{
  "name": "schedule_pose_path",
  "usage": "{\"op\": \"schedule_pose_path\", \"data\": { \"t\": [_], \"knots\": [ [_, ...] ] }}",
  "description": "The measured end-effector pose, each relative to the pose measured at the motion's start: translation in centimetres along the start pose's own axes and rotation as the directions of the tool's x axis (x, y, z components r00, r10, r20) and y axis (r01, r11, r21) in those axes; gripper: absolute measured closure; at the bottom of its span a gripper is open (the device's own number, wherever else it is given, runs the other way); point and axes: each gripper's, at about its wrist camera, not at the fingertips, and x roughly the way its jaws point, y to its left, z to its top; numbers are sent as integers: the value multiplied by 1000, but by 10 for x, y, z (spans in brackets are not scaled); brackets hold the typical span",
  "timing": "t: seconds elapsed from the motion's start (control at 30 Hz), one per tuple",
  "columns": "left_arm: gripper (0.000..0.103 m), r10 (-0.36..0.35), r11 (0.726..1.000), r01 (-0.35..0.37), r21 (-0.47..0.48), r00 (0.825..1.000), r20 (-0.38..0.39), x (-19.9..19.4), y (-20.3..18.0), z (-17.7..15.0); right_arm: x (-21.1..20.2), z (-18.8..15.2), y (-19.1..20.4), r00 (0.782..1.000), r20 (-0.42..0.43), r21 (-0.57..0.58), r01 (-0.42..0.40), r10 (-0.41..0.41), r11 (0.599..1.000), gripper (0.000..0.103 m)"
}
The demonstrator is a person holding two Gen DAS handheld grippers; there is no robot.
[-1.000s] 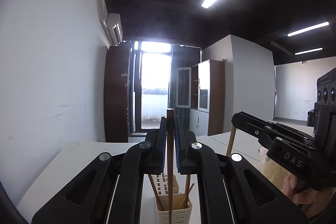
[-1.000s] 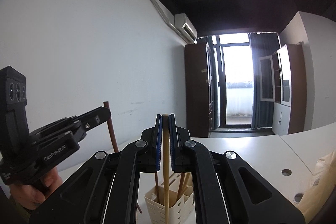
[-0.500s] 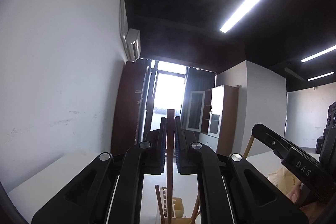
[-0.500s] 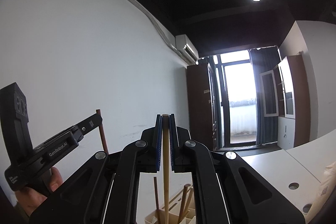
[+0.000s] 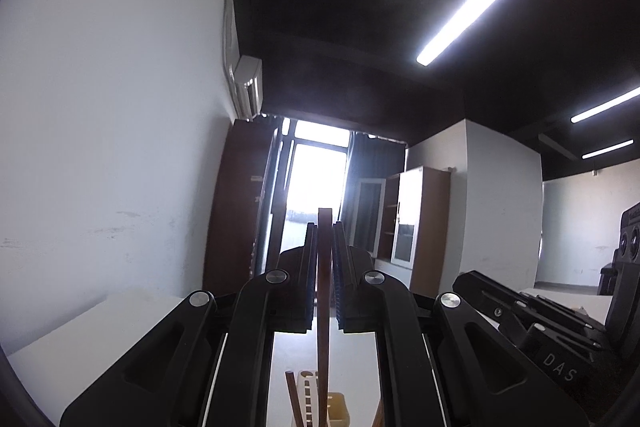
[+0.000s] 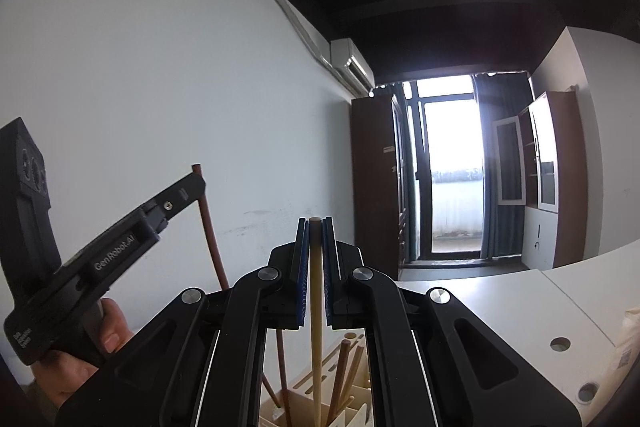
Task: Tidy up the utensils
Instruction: 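Lower the light chopstick into the holder with the right tool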
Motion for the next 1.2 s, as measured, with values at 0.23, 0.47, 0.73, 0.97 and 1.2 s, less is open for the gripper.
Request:
{"op": "schedule_pose_path", "data": {
  "t": [0.23, 0.47, 0.73, 0.97, 1.2],
  "knots": [
    [96, 0, 999, 5, 41, 993, -115, 15, -2, -18, 4, -6, -3, 998, -63, -11, 2, -3, 1000, 96],
    [96, -1, 997, 19, 79, 975, -221, 21, 1, -31, 3, -13, 0, 993, -117, -29, -3, 0, 1000, 96],
    [96, -12, 997, 35, 73, 955, -296, 23, 12, -35, 6, -18, -3, 983, -183, -17, 11, -14, 1000, 96],
    [96, -10, 995, 43, 91, 941, -339, 20, 19, -44, 12, -27, 1, 972, -237, -20, -5, 0, 1000, 96],
    [96, -23, 995, 57, 81, 927, -374, 20, 24, -49, 17, -39, 3, 959, -283, -33, -5, -5, 999, 96]
  ]
}}
